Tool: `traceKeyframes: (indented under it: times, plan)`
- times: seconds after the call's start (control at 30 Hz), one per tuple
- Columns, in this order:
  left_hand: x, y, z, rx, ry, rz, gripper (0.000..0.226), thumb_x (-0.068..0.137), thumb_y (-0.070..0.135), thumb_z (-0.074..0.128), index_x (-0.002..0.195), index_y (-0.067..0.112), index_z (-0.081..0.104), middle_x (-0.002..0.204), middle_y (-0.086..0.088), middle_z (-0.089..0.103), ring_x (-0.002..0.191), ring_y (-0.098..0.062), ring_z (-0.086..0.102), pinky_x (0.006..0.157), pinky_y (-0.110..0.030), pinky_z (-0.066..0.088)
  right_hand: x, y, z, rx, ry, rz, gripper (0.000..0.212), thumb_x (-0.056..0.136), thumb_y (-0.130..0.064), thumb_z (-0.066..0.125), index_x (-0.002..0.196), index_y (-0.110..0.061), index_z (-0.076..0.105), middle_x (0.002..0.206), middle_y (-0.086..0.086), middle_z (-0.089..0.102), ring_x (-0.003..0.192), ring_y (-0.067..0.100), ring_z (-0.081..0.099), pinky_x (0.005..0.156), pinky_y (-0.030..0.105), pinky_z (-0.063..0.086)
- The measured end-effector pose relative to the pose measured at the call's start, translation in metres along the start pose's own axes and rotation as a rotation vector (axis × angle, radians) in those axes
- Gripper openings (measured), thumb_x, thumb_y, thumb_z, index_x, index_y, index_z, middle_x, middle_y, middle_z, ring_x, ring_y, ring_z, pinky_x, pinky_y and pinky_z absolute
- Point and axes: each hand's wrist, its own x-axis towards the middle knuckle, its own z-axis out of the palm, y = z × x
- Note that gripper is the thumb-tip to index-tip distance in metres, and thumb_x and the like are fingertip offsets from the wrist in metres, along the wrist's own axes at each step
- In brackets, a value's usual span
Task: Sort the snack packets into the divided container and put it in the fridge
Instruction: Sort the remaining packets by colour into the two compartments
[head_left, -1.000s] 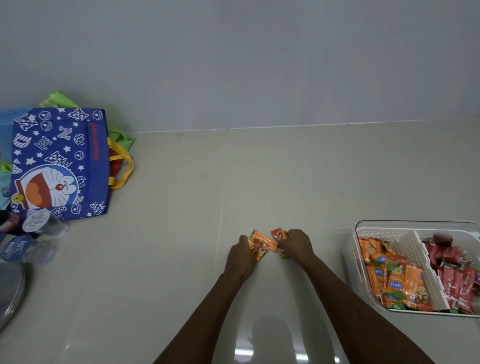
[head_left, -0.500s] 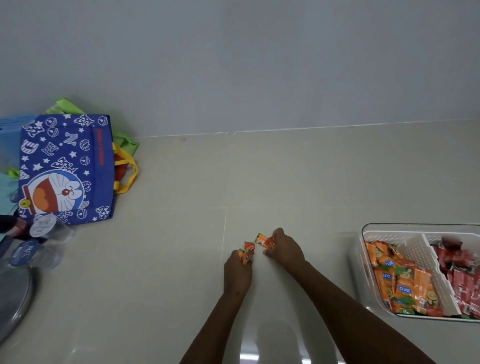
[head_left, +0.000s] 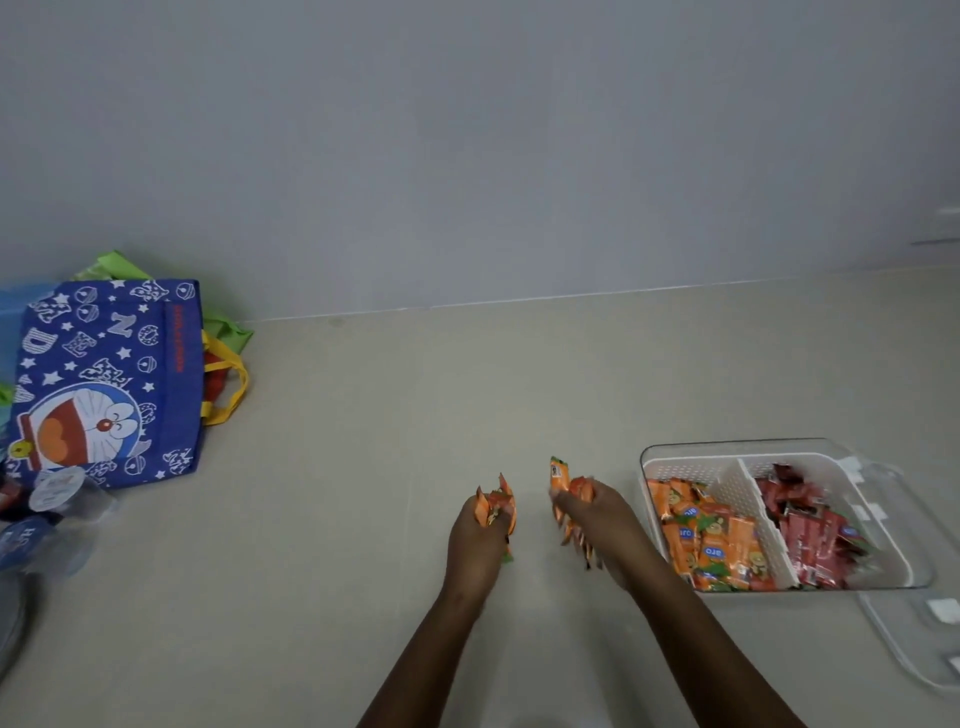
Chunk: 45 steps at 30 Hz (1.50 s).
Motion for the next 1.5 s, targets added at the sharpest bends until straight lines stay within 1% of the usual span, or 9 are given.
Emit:
traceKeyframes:
  times: [0.2,0.3,0.4,0.63,0.73,0.97,1.17,1.33,1.5]
  plan:
    - [-0.036,0.033,0.049,0.027,-0.1,0.069,0.008,0.095,0.026,0.057,0.102,0.027,0.06,0.095,0.006,0.065,0.089,-0.012,0.062,0.072,-0.025,0.051,-0.019,-0.004,-0.087,-0.089,0.264,-0.069,0.021,0.091,-0.028,0.06,0.076,-0.013,0.058,0.07,0.004,0.061,0.065,0.02,0.058,0.053,0.021,0.042]
    - [-0.052,0.044,0.073,0.071,-0.158,0.098,0.009,0.094,0.028,0.059,0.102,0.025,0.061,0.095,0.001,0.066,0.087,-0.014,0.063,0.074,-0.029,0.053,-0.008,0.016,-0.122,-0.233,0.238,0.033,0.016,0.091,-0.028,0.058,0.088,-0.014,0.064,0.093,0.01,0.069,0.079,0.022,0.063,0.064,0.024,0.04]
    - [-0.06,0.057,0.096,0.149,-0.2,0.125,0.012,0.093,0.031,0.058,0.1,0.022,0.061,0.092,-0.001,0.066,0.084,-0.015,0.063,0.076,-0.033,0.055,-0.001,0.033,-0.143,-0.383,0.179,0.111,0.031,0.09,-0.031,0.057,0.104,-0.004,0.065,0.105,0.016,0.069,0.096,0.03,0.066,0.072,0.026,0.045]
    - [-0.048,0.084,0.163,0.381,-0.24,0.213,0.015,0.085,0.023,0.056,0.092,0.012,0.064,0.093,-0.005,0.07,0.088,-0.021,0.066,0.078,-0.032,0.053,-0.017,0.046,-0.171,-0.416,0.296,0.005,0.039,0.088,-0.009,0.055,0.127,-0.001,0.054,0.131,0.018,0.055,0.108,0.026,0.057,0.09,0.031,0.045]
    - [-0.037,0.094,0.19,0.529,-0.269,0.226,0.018,0.082,0.017,0.055,0.091,0.005,0.065,0.09,-0.01,0.069,0.084,-0.025,0.064,0.071,-0.031,0.049,-0.031,0.055,-0.185,-0.332,0.376,-0.058,0.036,0.086,-0.003,0.053,0.121,-0.003,0.06,0.124,0.014,0.061,0.11,0.025,0.057,0.086,0.026,0.04]
    - [-0.026,0.083,0.232,0.77,-0.297,0.174,0.049,0.08,0.028,0.064,0.118,0.001,0.049,0.116,-0.016,0.063,0.107,-0.033,0.062,0.083,-0.036,0.052,-0.069,0.089,-0.24,-0.12,0.603,-0.161,0.02,0.087,-0.006,0.058,0.106,-0.008,0.065,0.105,0.008,0.066,0.091,0.02,0.061,0.077,0.027,0.044]
    - [-0.063,0.076,0.284,0.865,-0.155,0.686,0.036,0.089,0.019,0.055,0.124,0.01,0.054,0.13,-0.011,0.051,0.119,-0.029,0.046,0.101,-0.039,0.042,-0.086,0.153,-0.297,0.014,0.906,-0.07,0.018,0.086,-0.002,0.056,0.102,-0.007,0.062,0.107,0.011,0.059,0.091,0.023,0.057,0.082,0.03,0.042]
    - [-0.071,0.087,0.349,0.843,-0.346,0.912,0.026,0.087,0.015,0.055,0.112,0.011,0.062,0.116,-0.009,0.06,0.111,-0.027,0.048,0.098,-0.037,0.041,-0.082,0.214,-0.317,0.05,1.093,0.182,0.038,0.079,-0.003,0.065,0.115,0.0,0.055,0.12,0.025,0.048,0.111,0.041,0.047,0.095,0.05,0.044]
    - [-0.053,0.097,0.416,1.06,-0.543,0.982,0.028,0.09,0.012,0.056,0.118,0.007,0.061,0.117,-0.013,0.064,0.113,-0.031,0.052,0.099,-0.034,0.037,-0.076,0.26,-0.318,0.177,0.99,0.484,0.058,0.073,-0.011,0.074,0.12,0.013,0.05,0.118,0.035,0.053,0.115,0.044,0.045,0.099,0.046,0.041]
